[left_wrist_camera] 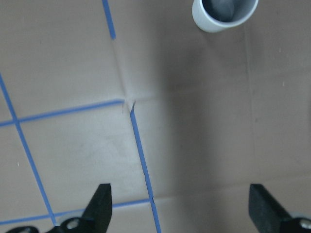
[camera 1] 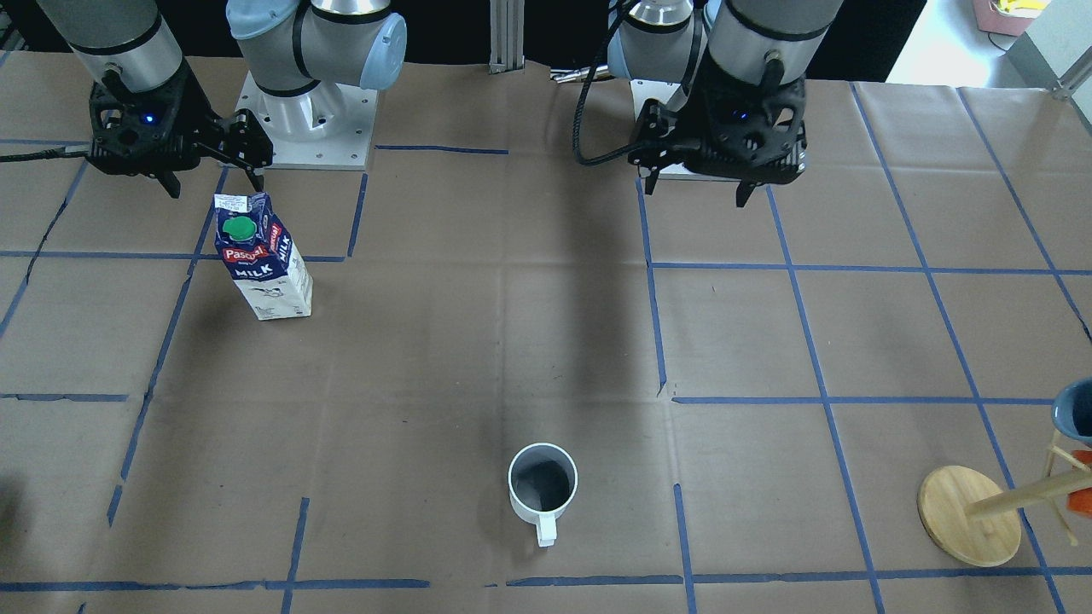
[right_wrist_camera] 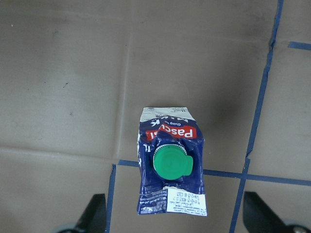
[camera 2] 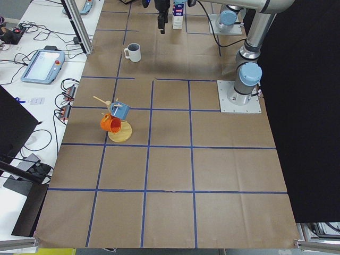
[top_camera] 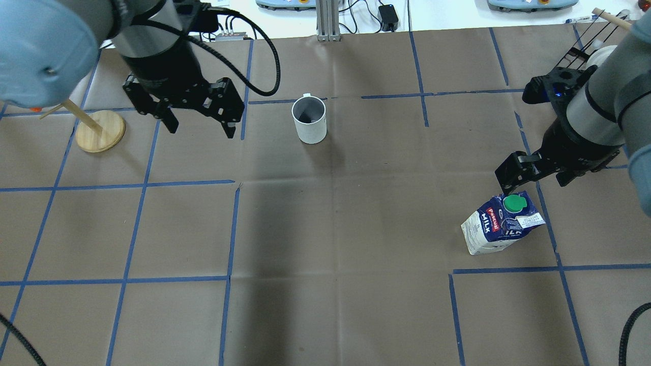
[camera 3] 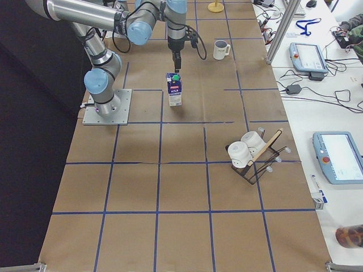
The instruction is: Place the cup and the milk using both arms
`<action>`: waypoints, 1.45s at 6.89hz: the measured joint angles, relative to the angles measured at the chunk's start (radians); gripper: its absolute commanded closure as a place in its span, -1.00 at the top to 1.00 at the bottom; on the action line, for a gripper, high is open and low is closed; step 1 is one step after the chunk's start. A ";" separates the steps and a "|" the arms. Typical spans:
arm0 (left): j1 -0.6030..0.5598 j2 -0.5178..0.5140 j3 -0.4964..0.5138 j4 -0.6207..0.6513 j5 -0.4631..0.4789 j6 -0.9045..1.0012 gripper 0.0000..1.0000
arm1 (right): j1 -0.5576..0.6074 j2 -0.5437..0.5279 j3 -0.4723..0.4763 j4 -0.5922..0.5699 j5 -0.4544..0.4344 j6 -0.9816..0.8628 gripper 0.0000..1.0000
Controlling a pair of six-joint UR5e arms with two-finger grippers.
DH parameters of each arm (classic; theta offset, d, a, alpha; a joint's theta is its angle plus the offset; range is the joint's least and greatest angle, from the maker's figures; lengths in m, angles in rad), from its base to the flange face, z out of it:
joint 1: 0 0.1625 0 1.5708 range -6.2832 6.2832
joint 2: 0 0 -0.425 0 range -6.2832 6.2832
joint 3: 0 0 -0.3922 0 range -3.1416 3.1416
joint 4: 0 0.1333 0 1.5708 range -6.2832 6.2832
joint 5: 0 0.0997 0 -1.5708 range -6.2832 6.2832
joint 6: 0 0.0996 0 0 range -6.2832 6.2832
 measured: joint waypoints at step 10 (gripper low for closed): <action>0.080 0.064 -0.098 0.053 -0.009 0.001 0.99 | 0.001 0.011 0.241 -0.295 0.002 -0.140 0.54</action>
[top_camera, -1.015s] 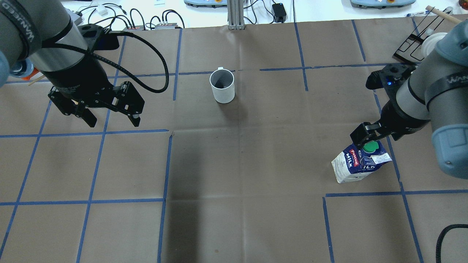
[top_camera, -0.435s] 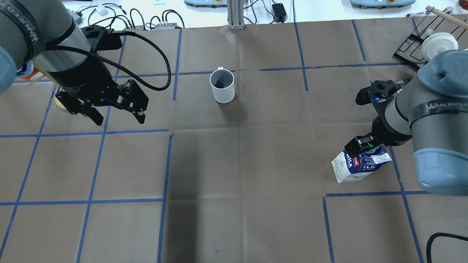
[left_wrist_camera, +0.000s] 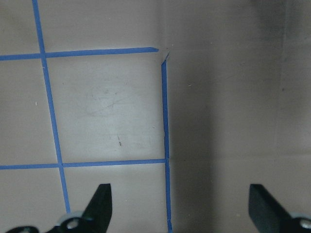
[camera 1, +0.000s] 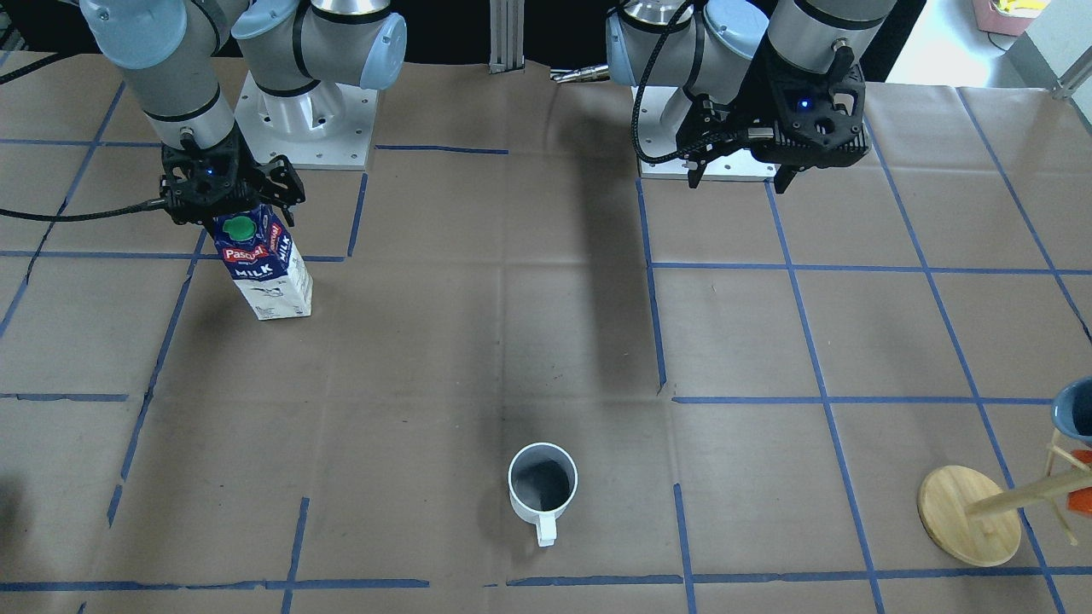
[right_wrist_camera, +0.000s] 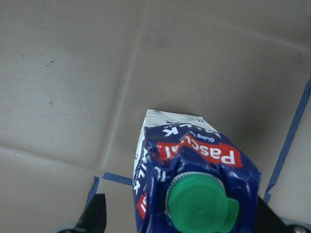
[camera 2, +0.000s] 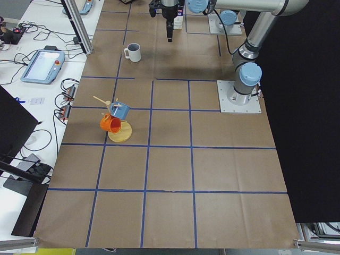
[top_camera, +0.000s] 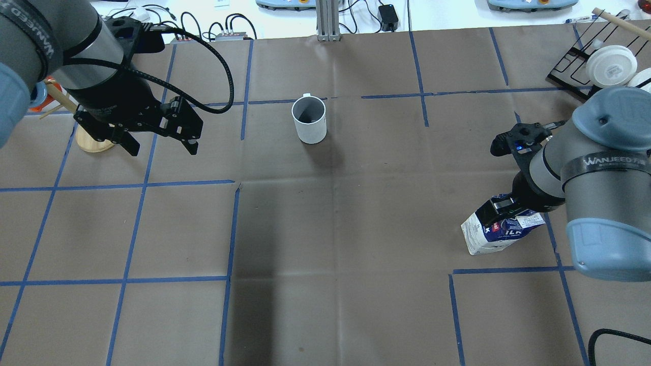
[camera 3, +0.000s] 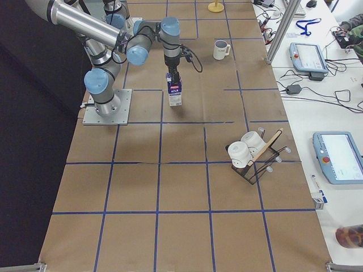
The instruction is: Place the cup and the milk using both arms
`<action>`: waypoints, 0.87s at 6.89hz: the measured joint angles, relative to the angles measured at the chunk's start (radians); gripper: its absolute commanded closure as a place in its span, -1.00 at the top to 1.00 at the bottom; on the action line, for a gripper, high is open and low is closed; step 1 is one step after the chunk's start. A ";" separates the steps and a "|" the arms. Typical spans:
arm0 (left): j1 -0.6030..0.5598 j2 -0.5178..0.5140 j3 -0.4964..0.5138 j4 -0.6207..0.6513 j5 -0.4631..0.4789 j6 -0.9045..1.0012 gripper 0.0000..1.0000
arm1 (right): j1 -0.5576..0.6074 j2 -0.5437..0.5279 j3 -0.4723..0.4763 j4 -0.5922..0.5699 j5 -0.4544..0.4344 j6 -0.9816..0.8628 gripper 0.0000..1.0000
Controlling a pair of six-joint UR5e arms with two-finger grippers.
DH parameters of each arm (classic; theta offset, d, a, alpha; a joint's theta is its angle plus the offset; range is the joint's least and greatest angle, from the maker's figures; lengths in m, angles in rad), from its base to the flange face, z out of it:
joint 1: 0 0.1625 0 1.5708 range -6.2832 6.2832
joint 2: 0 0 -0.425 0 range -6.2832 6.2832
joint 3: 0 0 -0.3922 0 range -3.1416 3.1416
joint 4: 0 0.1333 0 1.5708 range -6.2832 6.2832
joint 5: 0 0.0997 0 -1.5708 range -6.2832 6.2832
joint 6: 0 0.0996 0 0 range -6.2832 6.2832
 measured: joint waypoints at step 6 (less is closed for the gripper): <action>-0.003 0.003 -0.012 0.011 -0.003 -0.009 0.99 | 0.000 0.025 -0.027 -0.029 -0.005 0.073 0.23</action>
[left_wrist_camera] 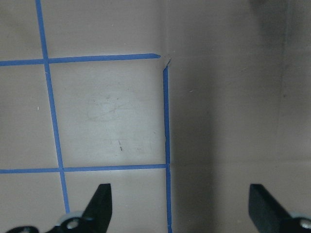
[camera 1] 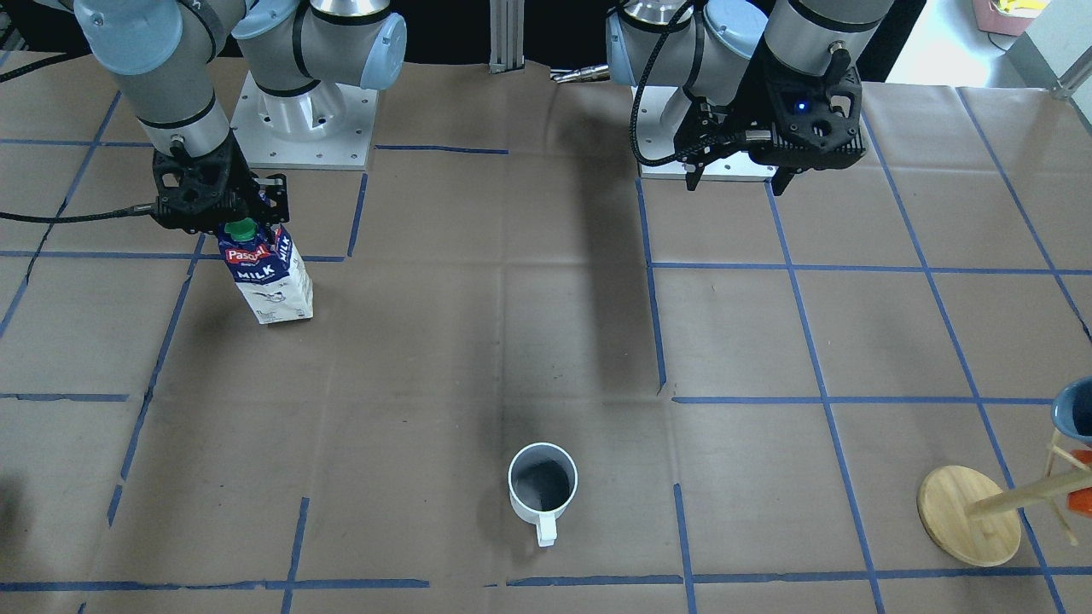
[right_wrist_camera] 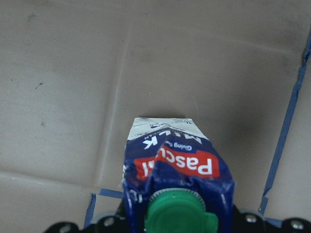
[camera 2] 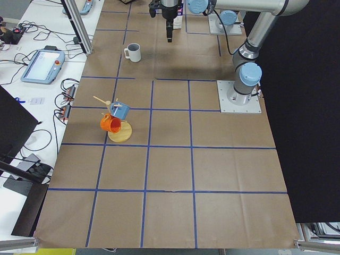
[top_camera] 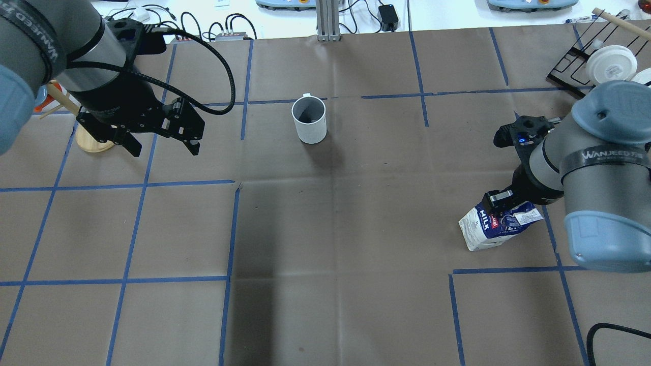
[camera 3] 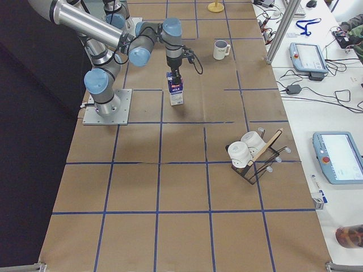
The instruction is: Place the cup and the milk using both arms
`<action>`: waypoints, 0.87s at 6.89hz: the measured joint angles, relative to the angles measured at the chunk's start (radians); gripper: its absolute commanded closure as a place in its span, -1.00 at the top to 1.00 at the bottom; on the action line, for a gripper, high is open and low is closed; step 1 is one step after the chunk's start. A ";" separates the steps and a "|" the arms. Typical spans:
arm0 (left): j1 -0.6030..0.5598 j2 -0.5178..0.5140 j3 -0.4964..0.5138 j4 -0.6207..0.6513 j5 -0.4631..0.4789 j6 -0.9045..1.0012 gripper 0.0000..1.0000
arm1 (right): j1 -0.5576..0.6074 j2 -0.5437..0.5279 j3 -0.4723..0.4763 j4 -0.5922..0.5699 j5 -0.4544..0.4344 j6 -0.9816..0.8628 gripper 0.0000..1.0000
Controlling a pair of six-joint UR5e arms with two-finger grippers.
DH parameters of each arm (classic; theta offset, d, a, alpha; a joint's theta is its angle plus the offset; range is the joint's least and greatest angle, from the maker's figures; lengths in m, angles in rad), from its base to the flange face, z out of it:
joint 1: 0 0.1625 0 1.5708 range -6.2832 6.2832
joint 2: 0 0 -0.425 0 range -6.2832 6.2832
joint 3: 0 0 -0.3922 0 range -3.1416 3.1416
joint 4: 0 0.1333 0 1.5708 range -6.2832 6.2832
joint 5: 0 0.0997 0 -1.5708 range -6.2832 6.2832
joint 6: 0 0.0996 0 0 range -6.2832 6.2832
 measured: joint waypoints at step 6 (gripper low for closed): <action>0.000 0.001 -0.004 0.002 -0.006 0.002 0.99 | 0.006 0.073 -0.307 0.247 -0.009 0.117 0.18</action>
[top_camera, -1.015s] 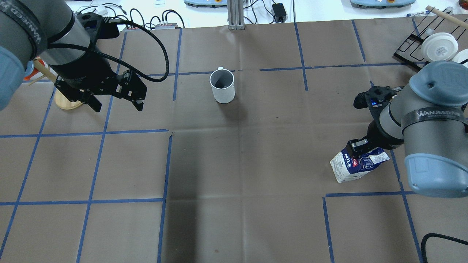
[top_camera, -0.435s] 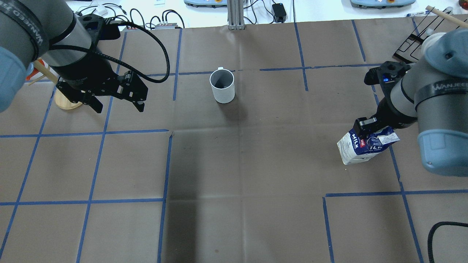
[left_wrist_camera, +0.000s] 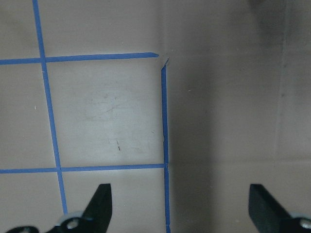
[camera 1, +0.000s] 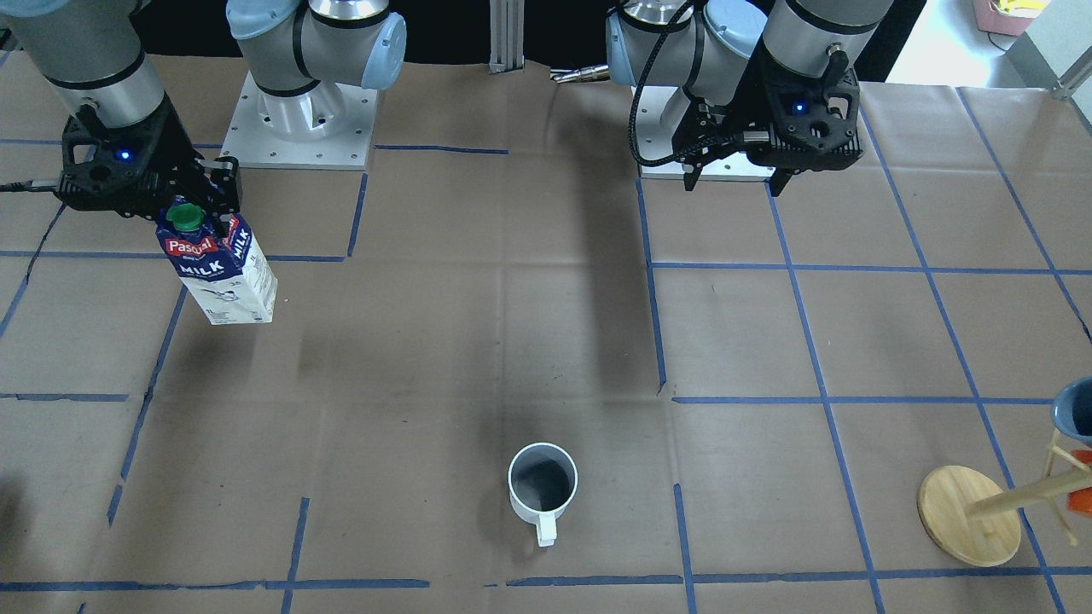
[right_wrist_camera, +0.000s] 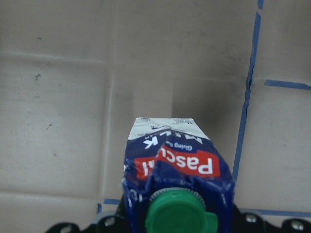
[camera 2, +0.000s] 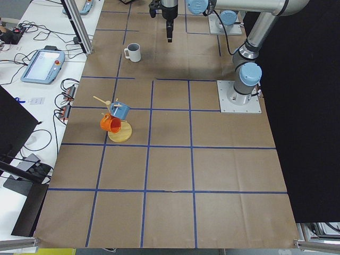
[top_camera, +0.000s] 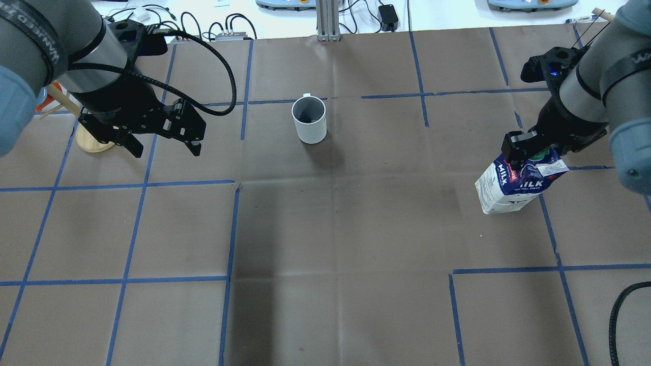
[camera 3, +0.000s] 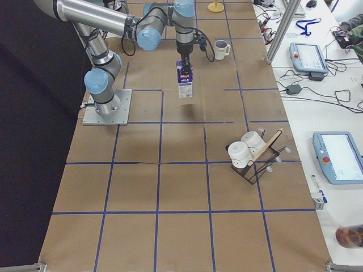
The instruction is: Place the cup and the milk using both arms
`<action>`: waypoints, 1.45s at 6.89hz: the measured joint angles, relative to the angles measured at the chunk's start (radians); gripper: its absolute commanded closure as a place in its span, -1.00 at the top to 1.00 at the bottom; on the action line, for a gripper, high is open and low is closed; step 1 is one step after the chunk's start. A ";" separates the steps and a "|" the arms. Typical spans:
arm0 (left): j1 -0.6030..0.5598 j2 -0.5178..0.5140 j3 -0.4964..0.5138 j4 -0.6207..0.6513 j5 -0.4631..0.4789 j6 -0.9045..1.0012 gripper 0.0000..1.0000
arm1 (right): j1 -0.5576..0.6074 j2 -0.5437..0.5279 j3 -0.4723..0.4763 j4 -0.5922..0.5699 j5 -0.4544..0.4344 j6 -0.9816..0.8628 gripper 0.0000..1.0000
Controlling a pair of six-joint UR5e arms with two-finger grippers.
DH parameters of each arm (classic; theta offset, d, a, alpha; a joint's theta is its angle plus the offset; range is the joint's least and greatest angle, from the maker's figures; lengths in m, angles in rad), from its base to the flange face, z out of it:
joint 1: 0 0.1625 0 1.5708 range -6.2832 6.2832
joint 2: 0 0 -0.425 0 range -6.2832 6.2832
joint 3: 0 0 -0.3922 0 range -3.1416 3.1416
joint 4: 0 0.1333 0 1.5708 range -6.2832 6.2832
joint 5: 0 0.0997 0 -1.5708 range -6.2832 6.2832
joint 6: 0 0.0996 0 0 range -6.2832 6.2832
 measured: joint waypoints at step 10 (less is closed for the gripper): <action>0.000 0.007 -0.003 -0.002 0.000 0.002 0.99 | 0.453 0.803 -0.890 0.130 0.011 0.451 0.18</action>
